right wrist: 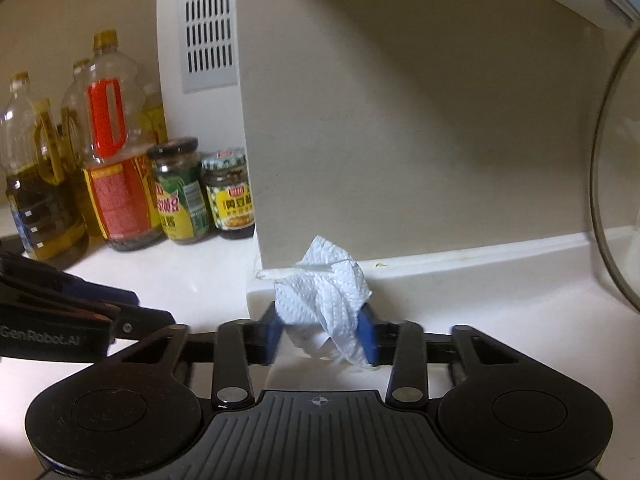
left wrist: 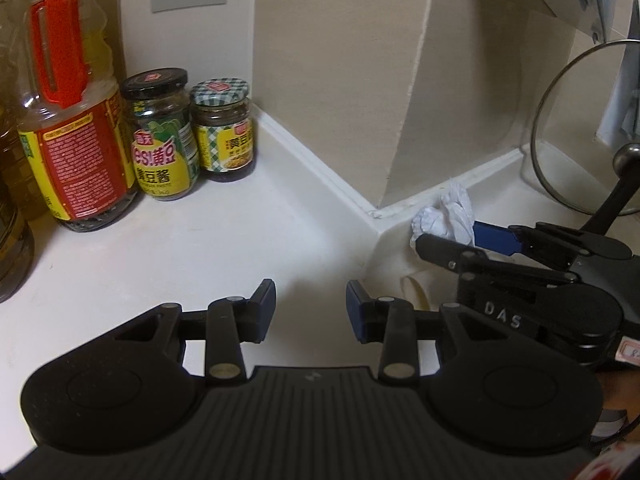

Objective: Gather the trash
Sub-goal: 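Grasp the crumpled white paper towel by the wall with the right gripper, then grasp the white tube with the left gripper while the right holds the paper towel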

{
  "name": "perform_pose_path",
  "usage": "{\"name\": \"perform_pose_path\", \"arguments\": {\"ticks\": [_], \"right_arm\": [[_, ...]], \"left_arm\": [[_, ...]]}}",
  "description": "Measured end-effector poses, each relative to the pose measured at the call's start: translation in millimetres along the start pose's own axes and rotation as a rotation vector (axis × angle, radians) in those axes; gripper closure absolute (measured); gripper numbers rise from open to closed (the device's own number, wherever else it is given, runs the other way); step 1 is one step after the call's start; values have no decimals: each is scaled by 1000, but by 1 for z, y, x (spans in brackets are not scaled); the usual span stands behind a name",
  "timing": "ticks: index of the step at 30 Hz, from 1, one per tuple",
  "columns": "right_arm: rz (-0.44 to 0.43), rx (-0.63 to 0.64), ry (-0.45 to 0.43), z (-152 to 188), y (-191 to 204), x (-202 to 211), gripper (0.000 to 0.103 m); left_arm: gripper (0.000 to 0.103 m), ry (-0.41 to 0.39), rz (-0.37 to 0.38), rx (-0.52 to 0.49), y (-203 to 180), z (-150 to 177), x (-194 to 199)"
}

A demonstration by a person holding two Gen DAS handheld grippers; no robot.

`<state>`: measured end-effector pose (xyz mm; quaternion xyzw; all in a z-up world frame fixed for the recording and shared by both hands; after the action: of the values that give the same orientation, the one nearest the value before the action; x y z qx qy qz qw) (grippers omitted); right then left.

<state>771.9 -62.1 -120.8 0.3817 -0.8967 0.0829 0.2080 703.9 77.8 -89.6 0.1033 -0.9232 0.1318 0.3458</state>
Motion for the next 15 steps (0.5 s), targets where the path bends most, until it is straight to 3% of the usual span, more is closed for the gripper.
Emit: {"name": "perform_pose_path", "arguments": {"ticks": [11,15], "right_arm": [[28,-228,-121,-9,-54,51,69],[68,-271,-112,-2,-69,65,69]], "left_arm": [[68,-15,157,-118,-48,3,0],[61,-13,209,-188,-69,5,-6]]}}
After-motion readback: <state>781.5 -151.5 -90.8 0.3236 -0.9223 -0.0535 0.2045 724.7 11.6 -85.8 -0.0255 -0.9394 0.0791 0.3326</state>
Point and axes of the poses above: each gripper's, at about its wrist camera, not at the fingertips, and x roughly against the way its jaws point, y to its left, z to its underside, the point moved 6 cm from there along -x, roughly the way its jaws point, and after that the axes turned 7 degrees about x, right-handed, at the moved point
